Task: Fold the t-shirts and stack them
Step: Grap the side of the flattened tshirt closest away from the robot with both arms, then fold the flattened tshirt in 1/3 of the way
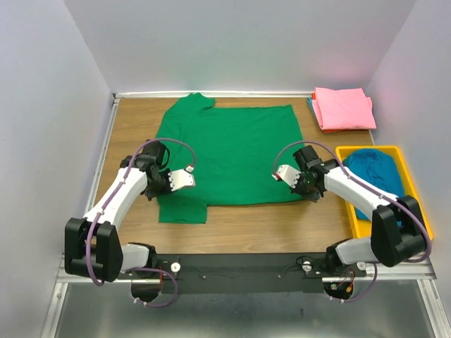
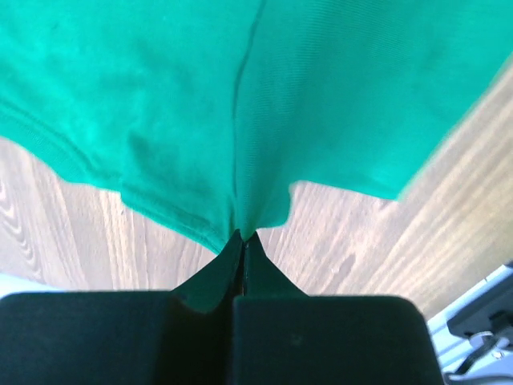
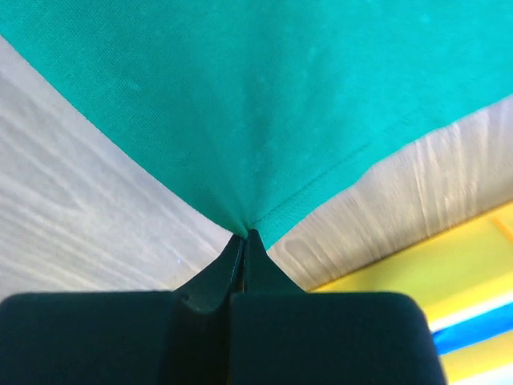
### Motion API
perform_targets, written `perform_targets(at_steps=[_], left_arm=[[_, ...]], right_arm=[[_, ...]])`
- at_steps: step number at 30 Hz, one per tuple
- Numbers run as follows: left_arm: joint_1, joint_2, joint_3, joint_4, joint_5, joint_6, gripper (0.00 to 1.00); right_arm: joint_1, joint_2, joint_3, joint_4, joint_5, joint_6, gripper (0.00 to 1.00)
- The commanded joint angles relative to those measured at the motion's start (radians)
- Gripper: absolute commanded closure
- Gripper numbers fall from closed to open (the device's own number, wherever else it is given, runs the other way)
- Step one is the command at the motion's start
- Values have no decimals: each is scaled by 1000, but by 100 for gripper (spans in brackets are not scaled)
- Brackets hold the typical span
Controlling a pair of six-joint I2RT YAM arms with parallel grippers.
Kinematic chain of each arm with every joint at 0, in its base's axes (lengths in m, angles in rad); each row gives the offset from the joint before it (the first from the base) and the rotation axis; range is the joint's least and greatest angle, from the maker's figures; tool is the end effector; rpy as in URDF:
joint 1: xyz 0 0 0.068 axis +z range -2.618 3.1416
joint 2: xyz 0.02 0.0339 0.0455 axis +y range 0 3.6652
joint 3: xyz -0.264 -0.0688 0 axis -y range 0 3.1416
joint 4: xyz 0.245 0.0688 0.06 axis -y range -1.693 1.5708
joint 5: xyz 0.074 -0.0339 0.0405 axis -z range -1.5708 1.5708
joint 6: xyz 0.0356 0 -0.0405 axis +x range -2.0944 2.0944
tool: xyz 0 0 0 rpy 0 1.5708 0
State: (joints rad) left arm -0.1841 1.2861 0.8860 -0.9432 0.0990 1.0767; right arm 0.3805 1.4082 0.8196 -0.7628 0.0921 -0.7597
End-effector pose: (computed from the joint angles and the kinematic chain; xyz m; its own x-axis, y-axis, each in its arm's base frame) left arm 0.2152 -0.0437 0.2201 -0.2745 0.9423 -0.1917 0.9400 0.3050 0.1529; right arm 0.2223 0.0854 0.1811 -0.4152 -0.9047 -0.0960 -0.8788 0.4261 -0.2150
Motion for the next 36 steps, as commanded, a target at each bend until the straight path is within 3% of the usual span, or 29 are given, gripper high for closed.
perform_targets(at_steps=[1,9,25,36], left_arm=[[11,-51,21,-112,34,23,100],[81,-68,36,-141,22,74,100],[98,263,312,10,57,29,100],[95,447,481,7,59,20,100]], right_arm=[[-2,-63,-4,-89,-5,5,99],[-37,-118,30,-158,-6,-53,100],[-152,198,265,-155,-61,-164,100],[-183,317,355,-156,-71,-194,99]])
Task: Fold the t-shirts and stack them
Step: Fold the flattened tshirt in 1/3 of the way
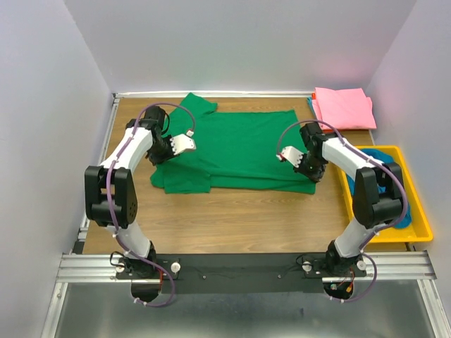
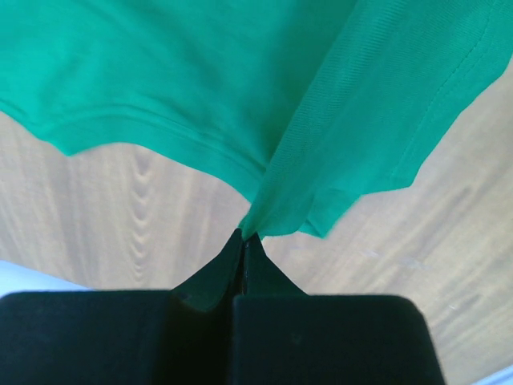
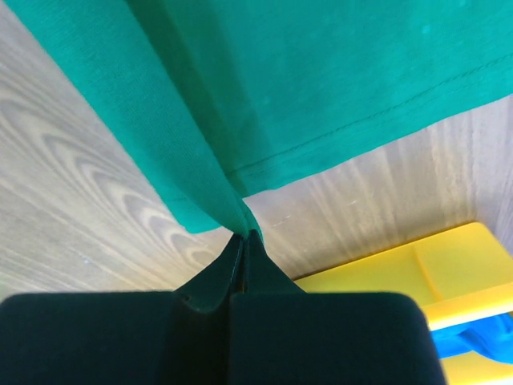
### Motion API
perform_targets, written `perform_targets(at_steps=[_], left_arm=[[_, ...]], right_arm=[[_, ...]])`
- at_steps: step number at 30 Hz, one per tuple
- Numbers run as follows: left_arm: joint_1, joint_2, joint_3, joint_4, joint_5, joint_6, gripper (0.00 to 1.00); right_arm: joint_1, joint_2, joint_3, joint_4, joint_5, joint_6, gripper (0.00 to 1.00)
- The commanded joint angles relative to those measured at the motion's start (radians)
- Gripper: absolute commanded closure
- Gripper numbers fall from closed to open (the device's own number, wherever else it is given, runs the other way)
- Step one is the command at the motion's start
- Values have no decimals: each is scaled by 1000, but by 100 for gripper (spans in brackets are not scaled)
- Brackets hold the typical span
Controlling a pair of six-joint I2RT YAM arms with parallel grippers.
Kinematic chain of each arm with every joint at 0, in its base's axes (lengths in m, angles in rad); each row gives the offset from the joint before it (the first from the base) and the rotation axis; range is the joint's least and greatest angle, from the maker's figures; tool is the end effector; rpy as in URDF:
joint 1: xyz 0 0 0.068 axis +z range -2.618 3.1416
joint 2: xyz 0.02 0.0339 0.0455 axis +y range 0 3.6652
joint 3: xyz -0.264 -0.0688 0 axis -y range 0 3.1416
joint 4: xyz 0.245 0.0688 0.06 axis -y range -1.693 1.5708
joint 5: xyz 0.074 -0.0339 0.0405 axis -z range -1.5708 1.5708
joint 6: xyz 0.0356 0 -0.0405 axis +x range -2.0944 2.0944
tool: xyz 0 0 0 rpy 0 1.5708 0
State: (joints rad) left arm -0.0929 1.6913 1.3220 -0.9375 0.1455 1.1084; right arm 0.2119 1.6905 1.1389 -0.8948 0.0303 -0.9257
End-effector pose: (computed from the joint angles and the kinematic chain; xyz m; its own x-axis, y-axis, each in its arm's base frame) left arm 0.3285 -0.0358 0.2377 -0.3129 0.9185 -0.2417 0.9180 0.3578 0.1711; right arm 0.2986 0.0631 0.1896 -0.4182 -0.9069 -0.0506 -0.8993 0.4213 -0.1172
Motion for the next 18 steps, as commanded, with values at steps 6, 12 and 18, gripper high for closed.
perform_targets(at_steps=[6,12,18], left_arm=[[-8,88,54,25,9,-21,100],[-16,119,40,49,5,-33,100],[-16,146,46,72,0,-42,100]], right_arm=[[-19,95,71,-23,-13,-25,99],[-20,129,88,-21,-13,-22,98],[-23,159,114,-9,-17,-7,97]])
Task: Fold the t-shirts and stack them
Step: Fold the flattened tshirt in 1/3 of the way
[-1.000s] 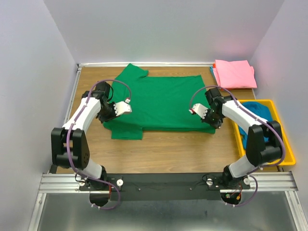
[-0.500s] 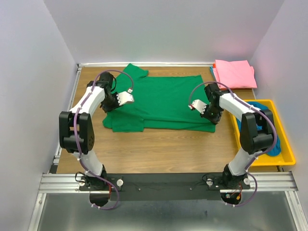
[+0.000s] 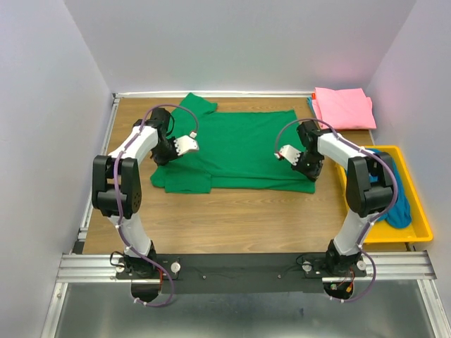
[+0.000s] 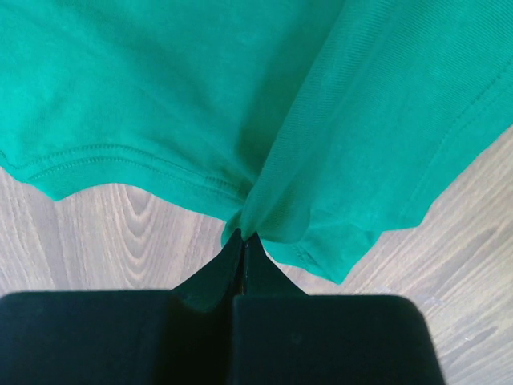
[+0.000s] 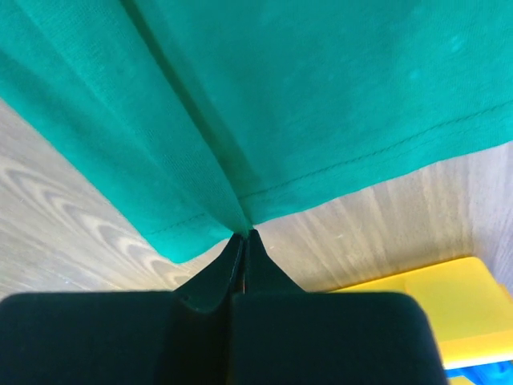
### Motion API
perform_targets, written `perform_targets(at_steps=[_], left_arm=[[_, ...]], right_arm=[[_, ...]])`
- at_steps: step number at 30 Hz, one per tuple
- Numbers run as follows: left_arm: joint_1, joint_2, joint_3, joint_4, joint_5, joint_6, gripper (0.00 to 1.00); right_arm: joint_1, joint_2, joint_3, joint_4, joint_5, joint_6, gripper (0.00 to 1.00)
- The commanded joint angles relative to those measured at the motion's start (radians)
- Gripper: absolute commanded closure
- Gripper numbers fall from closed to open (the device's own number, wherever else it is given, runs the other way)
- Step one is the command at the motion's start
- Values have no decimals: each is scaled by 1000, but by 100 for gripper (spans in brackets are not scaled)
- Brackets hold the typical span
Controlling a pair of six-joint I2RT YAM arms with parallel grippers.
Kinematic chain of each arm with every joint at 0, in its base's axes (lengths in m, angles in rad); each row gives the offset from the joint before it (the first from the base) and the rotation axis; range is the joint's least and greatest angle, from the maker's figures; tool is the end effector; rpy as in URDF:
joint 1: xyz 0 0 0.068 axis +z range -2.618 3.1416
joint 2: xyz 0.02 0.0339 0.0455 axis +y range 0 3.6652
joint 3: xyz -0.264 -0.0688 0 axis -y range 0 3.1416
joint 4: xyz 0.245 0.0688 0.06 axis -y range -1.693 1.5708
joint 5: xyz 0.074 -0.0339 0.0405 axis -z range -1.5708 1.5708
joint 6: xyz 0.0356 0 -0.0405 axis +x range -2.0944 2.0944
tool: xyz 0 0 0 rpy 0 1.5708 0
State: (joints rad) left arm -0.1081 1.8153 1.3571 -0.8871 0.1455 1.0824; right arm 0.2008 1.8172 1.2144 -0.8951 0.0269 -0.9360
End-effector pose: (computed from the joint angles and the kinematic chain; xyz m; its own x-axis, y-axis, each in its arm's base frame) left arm 0.3520 -0.0434 0.2086 -0.3319 0.9149 -0.2297 0.9209 0.3670 0.1311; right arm 0.3218 0.0645 0.1708 -0.4206 -0.9070 -0.0216 -0.9040 0.4209 -0.0746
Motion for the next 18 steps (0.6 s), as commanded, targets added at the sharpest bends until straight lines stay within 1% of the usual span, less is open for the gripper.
perform_targets(at_steps=[1,2,3,4,5,6,7,9,10,12,13,14,15,18], left_arm=[[-1,25,19,25,2,-22,100],[-1,32,22,33,2,-36,99],[2,33,28,34,5,-42,95],[7,35,43,36,9,-52,88],[14,29,53,33,31,-65,79],[22,26,63,25,46,-70,75],[51,21,86,16,64,-75,72],[88,10,99,-16,120,-84,70],[131,4,96,-24,135,-87,70],[169,-25,77,-44,182,-90,70],[200,-39,44,-47,195,-95,70],[212,-69,24,-49,222,-98,67],[220,-85,-18,-46,233,-99,67],[226,-122,-76,-26,265,-119,67]], right_arm=[[-12,36,48,-5,-13,9,93],[-14,50,68,-7,-15,19,90],[-17,54,77,-8,-16,37,86],[-20,57,85,-7,-16,45,72],[-29,53,91,-7,-16,52,65],[-38,44,105,-10,-21,68,59],[-49,36,114,-10,-21,81,49],[-89,8,143,-36,-83,117,46],[-122,-1,177,-51,-106,132,45],[-156,-16,214,-114,-183,178,44],[-185,-21,229,-134,-208,192,44],[-195,-27,228,-152,-234,209,44],[-196,-33,220,-180,-281,239,44],[-225,-39,156,-189,-359,293,45]])
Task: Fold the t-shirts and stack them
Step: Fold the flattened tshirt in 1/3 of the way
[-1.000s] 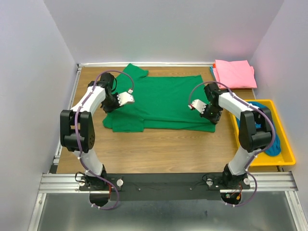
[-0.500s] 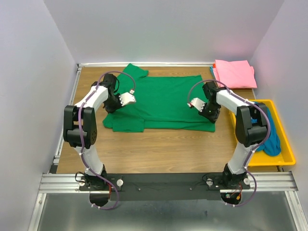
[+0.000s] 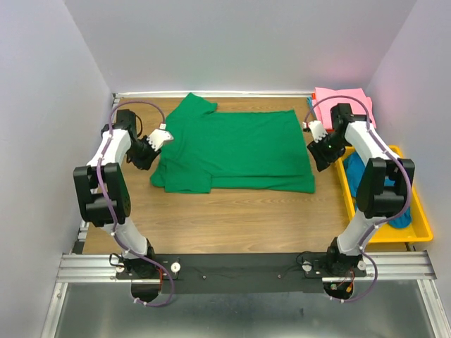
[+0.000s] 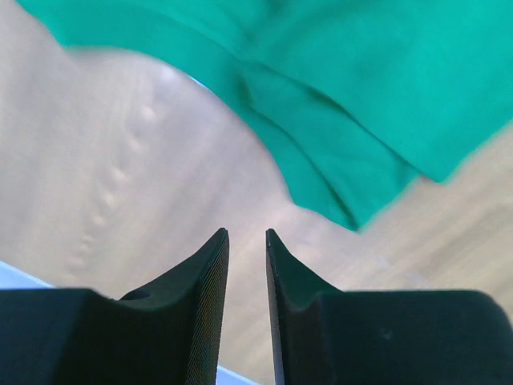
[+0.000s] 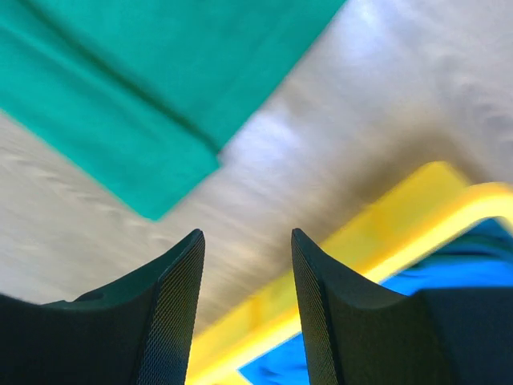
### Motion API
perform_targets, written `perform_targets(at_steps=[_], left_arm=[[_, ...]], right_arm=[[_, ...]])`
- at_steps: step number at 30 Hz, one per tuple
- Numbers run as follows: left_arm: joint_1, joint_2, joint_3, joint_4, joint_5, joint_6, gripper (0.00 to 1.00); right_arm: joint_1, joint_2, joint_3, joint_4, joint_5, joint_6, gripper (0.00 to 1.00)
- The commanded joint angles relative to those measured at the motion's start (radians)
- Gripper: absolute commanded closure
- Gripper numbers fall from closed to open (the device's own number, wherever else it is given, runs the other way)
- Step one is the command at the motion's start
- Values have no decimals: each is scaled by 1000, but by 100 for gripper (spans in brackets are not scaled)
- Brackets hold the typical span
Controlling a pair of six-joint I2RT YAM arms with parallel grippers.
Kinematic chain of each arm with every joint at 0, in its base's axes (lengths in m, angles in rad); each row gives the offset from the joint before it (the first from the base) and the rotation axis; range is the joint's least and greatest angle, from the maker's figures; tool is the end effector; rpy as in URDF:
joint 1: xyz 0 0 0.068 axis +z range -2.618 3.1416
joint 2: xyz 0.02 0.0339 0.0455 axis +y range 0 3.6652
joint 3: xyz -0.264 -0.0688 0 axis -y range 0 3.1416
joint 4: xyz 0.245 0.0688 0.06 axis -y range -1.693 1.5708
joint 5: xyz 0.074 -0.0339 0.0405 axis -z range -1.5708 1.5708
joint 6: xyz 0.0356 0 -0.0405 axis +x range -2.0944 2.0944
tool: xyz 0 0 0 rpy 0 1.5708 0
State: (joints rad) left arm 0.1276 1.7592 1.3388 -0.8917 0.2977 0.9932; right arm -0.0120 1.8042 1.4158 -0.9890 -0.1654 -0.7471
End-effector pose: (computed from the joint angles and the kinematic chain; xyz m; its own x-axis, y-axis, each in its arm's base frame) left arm 0.3438 0.0336 0.2232 -0.5631 0.7352 -0.3772 0.7775 0.6260 0.0595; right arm 0.3516 0.0016 0.2260 -0.7065 -0.6618 -0.2508 -0.6813 0.7319 -0.0121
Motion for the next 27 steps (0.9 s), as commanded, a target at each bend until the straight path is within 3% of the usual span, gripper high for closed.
perform_targets(at_steps=[1,8,17,27], left_arm=[[-8,-69,-64,-16,124,-37,66],[-8,-4,35,-9,187,-76,63],[-60,120,163,-65,189,-33,59],[-117,195,214,-66,184,-28,55]], right_arm=[[-13,-20,-60,-93,-183,117,46],[-14,15,-86,-10,-181,177,48],[9,110,69,-14,-80,0,48],[73,191,127,-62,-77,-58,44]])
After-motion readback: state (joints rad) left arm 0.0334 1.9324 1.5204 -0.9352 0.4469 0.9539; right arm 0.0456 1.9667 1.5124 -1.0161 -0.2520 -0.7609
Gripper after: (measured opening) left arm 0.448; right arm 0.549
